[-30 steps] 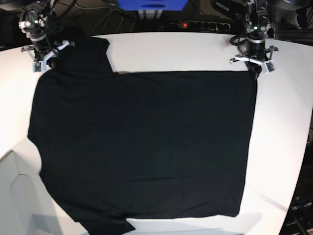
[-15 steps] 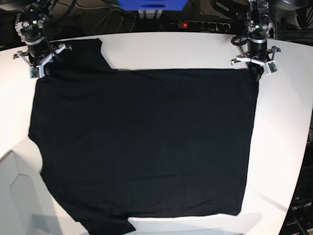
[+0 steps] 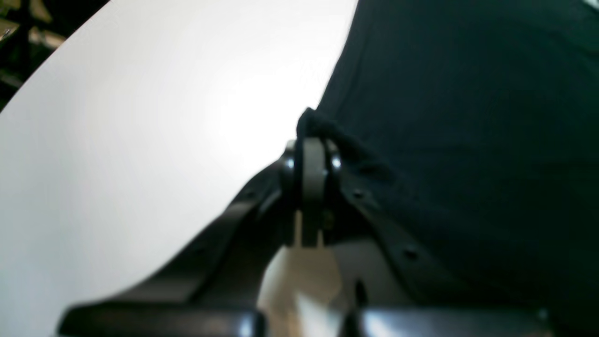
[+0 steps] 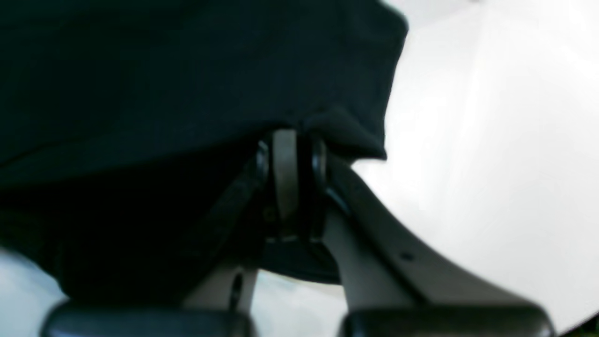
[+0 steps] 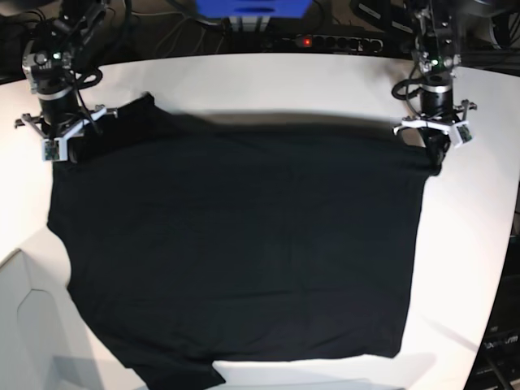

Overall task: Fold the T-shirt properly
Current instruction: 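Lift the shoulder edge and pull it toward the hem with both grippers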

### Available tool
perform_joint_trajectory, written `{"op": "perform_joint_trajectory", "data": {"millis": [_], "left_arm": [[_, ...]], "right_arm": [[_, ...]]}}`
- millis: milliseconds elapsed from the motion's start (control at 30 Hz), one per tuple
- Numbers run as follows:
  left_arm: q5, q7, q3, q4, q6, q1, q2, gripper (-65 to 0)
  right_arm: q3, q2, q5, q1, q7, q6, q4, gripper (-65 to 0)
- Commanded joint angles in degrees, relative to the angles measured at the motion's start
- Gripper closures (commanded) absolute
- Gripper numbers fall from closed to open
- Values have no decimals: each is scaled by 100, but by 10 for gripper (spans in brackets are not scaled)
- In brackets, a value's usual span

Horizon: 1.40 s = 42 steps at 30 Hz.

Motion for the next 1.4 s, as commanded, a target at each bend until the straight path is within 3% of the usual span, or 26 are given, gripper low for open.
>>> {"op": "perform_joint_trajectory", "data": {"millis": [0,433,633,833,1133,1367], "left_arm": [[10,-152,-40,76,3,-25,-68,-1],[72,-134,-5,-452,3,-1255,-68,-1],[72,657,-31,-575,-23,-2029,-68,-1],[80,1079,-22,-962,-14,-2785,-68,-1],[80,1132,13,-1489,-23,-3172,-68,-1],[80,1097,-13,-1630,-32,-3374,-77,-1]], "right_arm": [[13,47,89,106,153,78,82,0],[-48,372,80,1714,144,78,-990,0],[-206,706,71,2541,144,78,-1913,0],[-567,1049,71,3306,144,73,-2907,0],[-576,1313,71,4334,205,73,-4287,0],[-576,1427,71,4633,223,73,-4920,0]]}}
